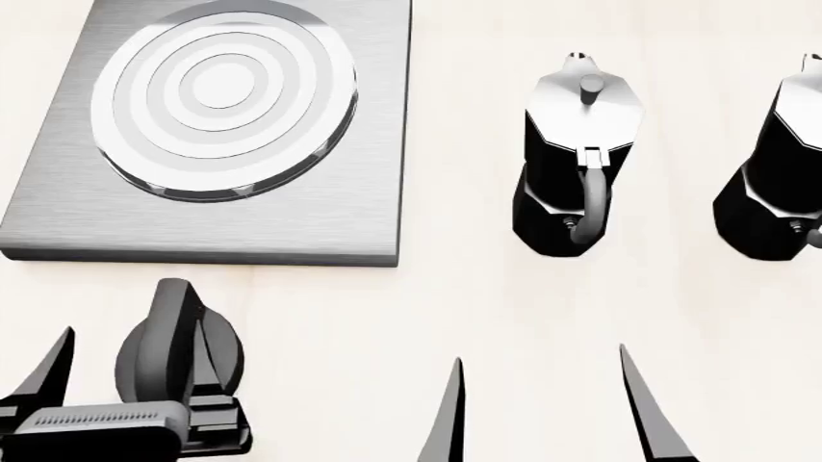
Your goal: Turn off the stove.
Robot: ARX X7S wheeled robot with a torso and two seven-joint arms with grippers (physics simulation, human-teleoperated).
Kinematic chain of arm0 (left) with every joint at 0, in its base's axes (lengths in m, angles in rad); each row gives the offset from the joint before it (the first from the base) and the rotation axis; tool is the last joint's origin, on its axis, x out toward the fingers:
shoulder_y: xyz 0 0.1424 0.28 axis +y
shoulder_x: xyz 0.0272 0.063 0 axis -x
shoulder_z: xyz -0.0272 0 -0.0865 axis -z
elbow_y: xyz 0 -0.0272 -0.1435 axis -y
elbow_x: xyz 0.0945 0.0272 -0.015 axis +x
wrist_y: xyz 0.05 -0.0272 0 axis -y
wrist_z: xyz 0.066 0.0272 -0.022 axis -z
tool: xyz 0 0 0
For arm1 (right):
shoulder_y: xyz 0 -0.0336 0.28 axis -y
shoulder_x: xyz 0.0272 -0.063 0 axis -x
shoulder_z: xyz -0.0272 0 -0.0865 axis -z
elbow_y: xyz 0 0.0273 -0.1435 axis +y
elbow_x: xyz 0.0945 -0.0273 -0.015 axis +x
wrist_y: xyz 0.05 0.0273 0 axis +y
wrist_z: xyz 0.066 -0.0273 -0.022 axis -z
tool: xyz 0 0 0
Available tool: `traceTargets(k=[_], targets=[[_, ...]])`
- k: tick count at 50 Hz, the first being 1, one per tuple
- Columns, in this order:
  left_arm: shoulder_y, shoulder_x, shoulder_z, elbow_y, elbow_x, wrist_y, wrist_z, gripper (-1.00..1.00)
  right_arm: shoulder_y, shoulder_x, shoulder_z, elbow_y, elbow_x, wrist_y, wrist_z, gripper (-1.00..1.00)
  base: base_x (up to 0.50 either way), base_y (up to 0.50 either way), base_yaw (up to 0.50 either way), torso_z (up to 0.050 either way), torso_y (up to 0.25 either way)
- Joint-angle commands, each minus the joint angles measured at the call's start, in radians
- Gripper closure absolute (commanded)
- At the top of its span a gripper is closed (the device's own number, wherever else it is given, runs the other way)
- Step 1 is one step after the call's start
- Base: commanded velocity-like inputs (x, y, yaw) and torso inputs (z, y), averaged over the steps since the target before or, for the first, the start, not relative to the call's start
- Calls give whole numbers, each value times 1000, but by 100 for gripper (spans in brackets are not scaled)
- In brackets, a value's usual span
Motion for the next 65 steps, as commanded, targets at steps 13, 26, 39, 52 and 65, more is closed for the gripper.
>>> traceTargets(k=[13, 26, 39, 52, 65], targets=[[16, -9, -40, 20, -38, -53, 14, -100, 2, -13, 20, 16, -19, -13, -16, -100, 0, 0, 0, 0, 0], [59, -49, -65, 127, -97, -116, 11, -100, 3, -11, 17, 17, -15, -13, -13, -100, 0, 0, 0, 0, 0], [69, -67, -88, 136, -144, -157, 9, -100, 5, -9, 13, 18, -15, -11, -10, -100, 0, 0, 0, 0, -1], [75, -79, -108, 139, -165, -168, -2, -100, 6, -6, 12, 18, -12, -13, -6, -100, 0, 0, 0, 0, 0], [123, -116, -135, 263, -219, -215, -20, -100, 7, -2, 12, 26, -9, -17, -3, -100, 0, 0, 0, 0, -1]])
